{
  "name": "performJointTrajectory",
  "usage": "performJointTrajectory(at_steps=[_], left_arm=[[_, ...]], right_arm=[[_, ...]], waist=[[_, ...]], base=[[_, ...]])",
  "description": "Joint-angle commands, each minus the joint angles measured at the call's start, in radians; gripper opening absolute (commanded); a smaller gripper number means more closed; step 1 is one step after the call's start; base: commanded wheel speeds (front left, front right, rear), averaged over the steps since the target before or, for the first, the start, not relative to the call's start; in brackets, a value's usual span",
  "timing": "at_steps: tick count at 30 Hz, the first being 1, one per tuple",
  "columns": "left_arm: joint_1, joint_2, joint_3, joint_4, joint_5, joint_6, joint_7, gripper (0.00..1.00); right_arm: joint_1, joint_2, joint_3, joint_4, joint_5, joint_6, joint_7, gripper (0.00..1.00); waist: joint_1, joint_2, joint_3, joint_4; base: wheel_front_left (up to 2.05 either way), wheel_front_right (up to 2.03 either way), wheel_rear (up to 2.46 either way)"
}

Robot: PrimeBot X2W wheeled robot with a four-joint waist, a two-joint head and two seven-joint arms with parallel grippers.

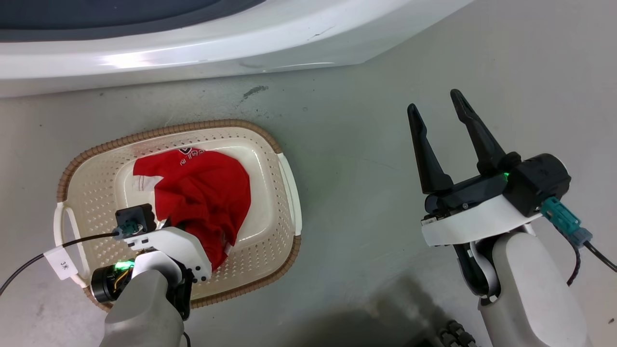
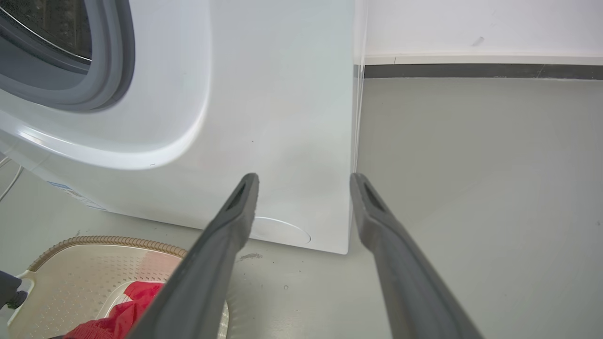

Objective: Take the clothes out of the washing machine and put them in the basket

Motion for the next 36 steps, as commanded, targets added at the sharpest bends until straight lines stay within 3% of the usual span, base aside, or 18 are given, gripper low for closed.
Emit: performJointTrajectory(at_steps=[1,2,10,18,36], left_arm=[[-0.014,0.003,0.004,0.003,-0.004,-0.001,-0.002,0.69],[-0.014,0.002,0.004,0.006,-0.005,-0.004,-0.002,1.0],[0.068,-0.02,0.013,0.011,-0.01,-0.016,-0.003,1.0],[0.216,-0.042,0.026,-0.1,0.011,-0.013,-0.003,1.0],[0.445,-0.067,-0.002,-0.734,0.181,0.026,-0.003,1.0]], right_arm=[[-0.013,0.001,0.001,0.002,0.004,-0.001,-0.004,1.0],[-0.013,0.001,0.002,0.007,0.004,-0.001,-0.004,1.0],[0.042,0.0,-0.011,0.04,-0.001,-0.001,-0.004,1.0],[0.134,0.0,-0.042,0.082,-0.022,-0.001,-0.004,1.0],[0.276,0.0,-0.121,0.001,-0.074,-0.001,0.057,1.0]], waist=[[-0.0002,0.0,-0.008,0.002],[-0.0002,0.0,-0.018,0.004],[-0.0002,0.0,-0.195,0.027],[-0.0002,0.0,-0.415,0.052],[-0.0002,0.0,-0.614,0.119]], base=[[0.0,0.0,0.0],[0.0,0.0,0.0],[0.0,0.0,0.0],[0.0,0.0,0.0],[0.0,0.0,0.0]])
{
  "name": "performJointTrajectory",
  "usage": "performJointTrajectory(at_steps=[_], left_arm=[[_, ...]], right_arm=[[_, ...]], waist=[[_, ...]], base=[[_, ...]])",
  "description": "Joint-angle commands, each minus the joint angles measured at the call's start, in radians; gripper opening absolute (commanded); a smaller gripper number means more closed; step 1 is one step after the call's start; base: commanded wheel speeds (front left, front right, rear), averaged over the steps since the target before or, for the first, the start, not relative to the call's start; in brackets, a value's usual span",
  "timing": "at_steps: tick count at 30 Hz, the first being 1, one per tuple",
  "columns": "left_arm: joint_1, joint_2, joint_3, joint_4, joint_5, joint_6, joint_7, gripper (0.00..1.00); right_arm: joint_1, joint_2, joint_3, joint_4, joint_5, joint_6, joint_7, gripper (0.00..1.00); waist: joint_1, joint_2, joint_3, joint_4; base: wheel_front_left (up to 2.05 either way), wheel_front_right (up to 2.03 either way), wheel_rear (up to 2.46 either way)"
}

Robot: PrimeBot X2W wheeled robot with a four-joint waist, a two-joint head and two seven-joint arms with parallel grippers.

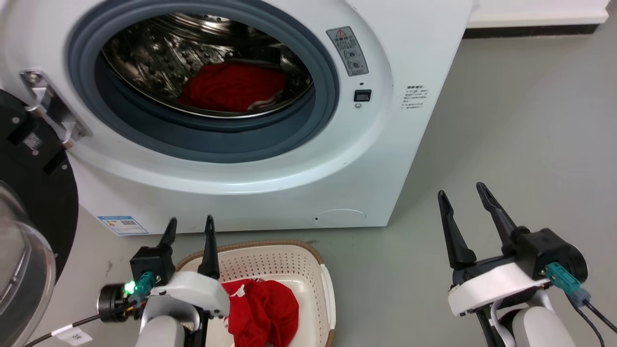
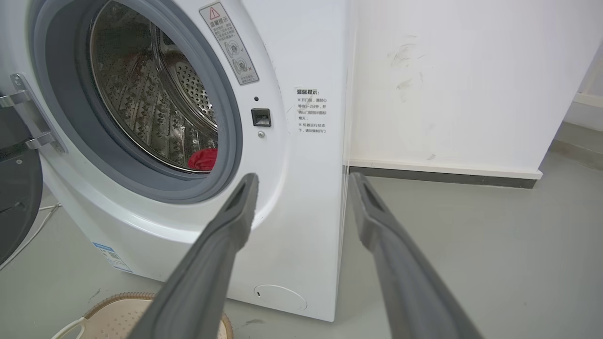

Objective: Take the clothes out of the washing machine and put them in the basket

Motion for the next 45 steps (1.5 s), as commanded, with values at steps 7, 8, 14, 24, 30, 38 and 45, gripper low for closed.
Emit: performJointTrajectory(at_steps=[7,8,14,24,30,38,45], left_arm=[[-0.009,-0.001,-0.017,-0.176,0.06,0.012,-0.003,1.0],[-0.019,0.0,-0.018,-0.189,0.065,0.01,-0.003,1.0],[-0.085,0.011,-0.004,-0.201,0.075,0.008,-0.002,1.0],[-0.306,0.066,0.024,-0.024,0.06,-0.016,-0.001,1.0],[-0.465,0.111,0.018,0.089,0.069,-0.032,0.02,1.0],[-0.718,0.188,0.004,0.256,0.091,-0.043,0.087,1.0],[-0.932,0.265,-0.011,0.378,0.114,-0.048,0.208,1.0]], right_arm=[[0.037,0.0,-0.016,-0.051,-0.004,-0.001,0.025,1.0],[0.037,0.0,-0.017,-0.059,-0.004,-0.001,0.029,1.0],[0.039,0.0,-0.012,-0.101,0.002,-0.001,0.036,1.0],[-0.008,0.0,0.021,-0.147,0.028,-0.001,0.029,1.0],[-0.051,0.0,0.042,-0.147,0.05,-0.001,0.01,1.0],[-0.126,0.0,0.09,-0.119,0.095,-0.001,-0.028,1.0],[-0.185,0.001,0.13,-0.088,0.136,-0.001,-0.052,1.0]], waist=[[0.0002,0.0,-0.017,0.007],[0.0002,0.0,-0.015,0.005],[0.0002,0.0,0.01,-0.01],[0.0002,0.0,0.145,-0.067],[0.0002,0.0,0.241,-0.104],[0.0002,0.0,0.378,-0.173],[0.0002,0.0,0.476,-0.239]], base=[[0.0,0.0,0.0],[0.0,0.0,0.0],[0.0,0.0,0.0],[0.0,0.0,0.0],[0.0,0.0,0.0],[0.0,0.0,0.0],[0.0,0.0,0.0]])
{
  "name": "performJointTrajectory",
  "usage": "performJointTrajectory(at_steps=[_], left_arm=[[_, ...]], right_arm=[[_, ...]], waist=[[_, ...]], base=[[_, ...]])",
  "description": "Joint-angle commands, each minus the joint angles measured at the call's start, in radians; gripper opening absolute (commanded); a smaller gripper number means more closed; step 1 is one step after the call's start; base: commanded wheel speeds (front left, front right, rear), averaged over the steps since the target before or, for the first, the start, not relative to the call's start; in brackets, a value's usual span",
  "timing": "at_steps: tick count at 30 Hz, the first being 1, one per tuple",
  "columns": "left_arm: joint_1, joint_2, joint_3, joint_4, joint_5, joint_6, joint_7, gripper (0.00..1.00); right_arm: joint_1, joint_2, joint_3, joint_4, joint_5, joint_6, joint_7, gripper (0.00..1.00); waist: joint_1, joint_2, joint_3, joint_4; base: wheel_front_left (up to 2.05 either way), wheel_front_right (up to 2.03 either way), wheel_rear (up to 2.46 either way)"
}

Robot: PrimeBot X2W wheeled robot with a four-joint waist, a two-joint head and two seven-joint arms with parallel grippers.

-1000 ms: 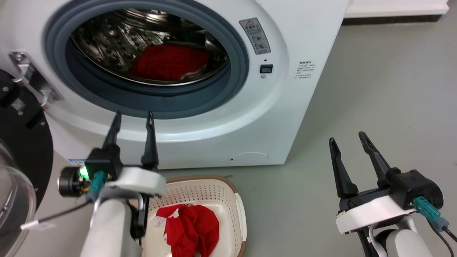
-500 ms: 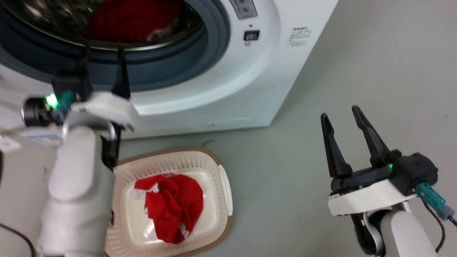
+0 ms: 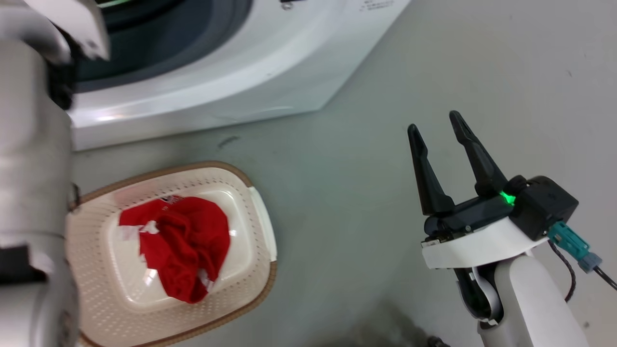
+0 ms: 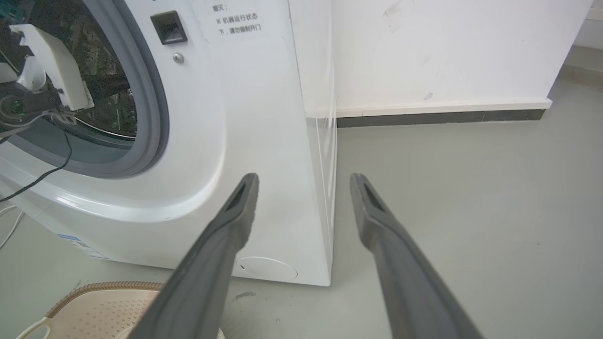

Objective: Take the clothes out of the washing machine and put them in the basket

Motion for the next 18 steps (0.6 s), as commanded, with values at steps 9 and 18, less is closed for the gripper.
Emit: performJointTrajectory(at_steps=[9,18], left_arm=[[-0.267,0.127,-0.034,0.166,0.033,-0.037,0.264,1.0],[-0.441,0.212,-0.078,0.244,0.054,-0.062,0.542,1.0]], right_arm=[[-0.065,0.002,0.056,0.01,0.079,-0.001,-0.01,1.0],[-0.073,0.002,0.101,-0.011,0.129,-0.001,-0.01,1.0]], waist=[[-0.0002,0.0,0.146,-0.135],[-0.0002,0.0,0.226,-0.21]], base=[[0.0,0.0,0.0],[0.0,0.0,0.0]])
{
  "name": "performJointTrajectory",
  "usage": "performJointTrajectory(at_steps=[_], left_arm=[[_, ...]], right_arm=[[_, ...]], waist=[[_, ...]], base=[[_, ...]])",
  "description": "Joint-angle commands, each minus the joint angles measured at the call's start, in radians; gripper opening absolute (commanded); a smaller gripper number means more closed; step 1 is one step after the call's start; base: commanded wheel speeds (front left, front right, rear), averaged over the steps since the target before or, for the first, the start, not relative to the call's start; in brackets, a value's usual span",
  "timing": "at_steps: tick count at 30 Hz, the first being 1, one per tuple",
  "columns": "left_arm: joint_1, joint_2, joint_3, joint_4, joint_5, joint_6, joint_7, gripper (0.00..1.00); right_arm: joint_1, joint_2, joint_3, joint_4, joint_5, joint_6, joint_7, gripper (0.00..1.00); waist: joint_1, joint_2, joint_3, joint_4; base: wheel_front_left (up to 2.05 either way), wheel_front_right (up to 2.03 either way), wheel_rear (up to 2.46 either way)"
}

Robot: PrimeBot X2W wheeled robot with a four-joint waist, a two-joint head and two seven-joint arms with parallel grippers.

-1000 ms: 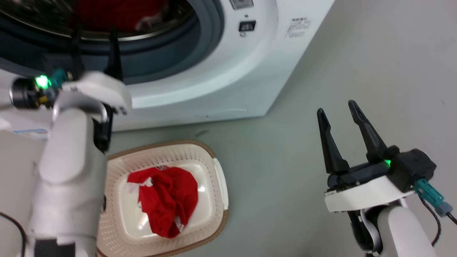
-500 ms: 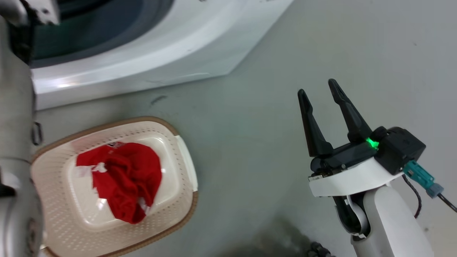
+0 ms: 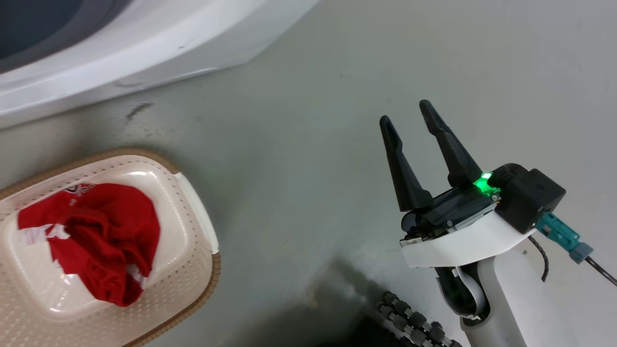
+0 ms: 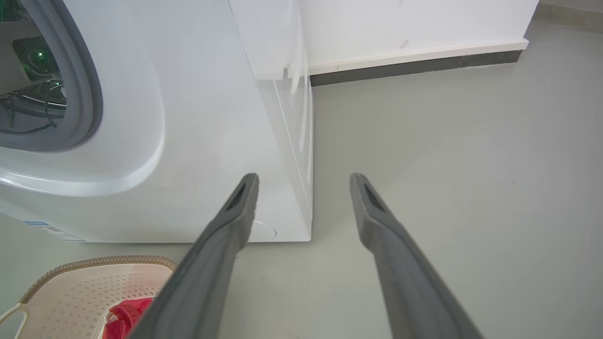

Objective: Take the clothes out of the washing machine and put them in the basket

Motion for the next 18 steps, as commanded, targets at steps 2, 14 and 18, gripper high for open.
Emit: performJointTrajectory(at_steps=[2,14,18], left_arm=[[-0.041,0.021,-0.009,0.015,0.006,-0.004,0.074,1.0],[-0.041,0.064,-0.007,0.0,-0.01,0.048,0.297,0.0],[-0.002,0.067,0.001,-0.051,-0.024,0.076,0.272,0.0]], right_arm=[[-0.013,0.002,0.017,-0.007,0.017,0.0,-0.002,1.0],[-0.008,0.002,0.08,-0.017,0.066,0.0,-0.002,1.0],[-0.012,0.002,0.082,-0.007,0.067,0.0,-0.002,1.0]], waist=[[-0.0002,0.0,0.038,-0.037],[-0.0002,0.0,0.052,-0.075],[-0.0002,0.0,0.04,-0.075]], base=[[0.0,0.0,0.0],[0.0,0.0,0.0],[0.0,0.0,0.0]])
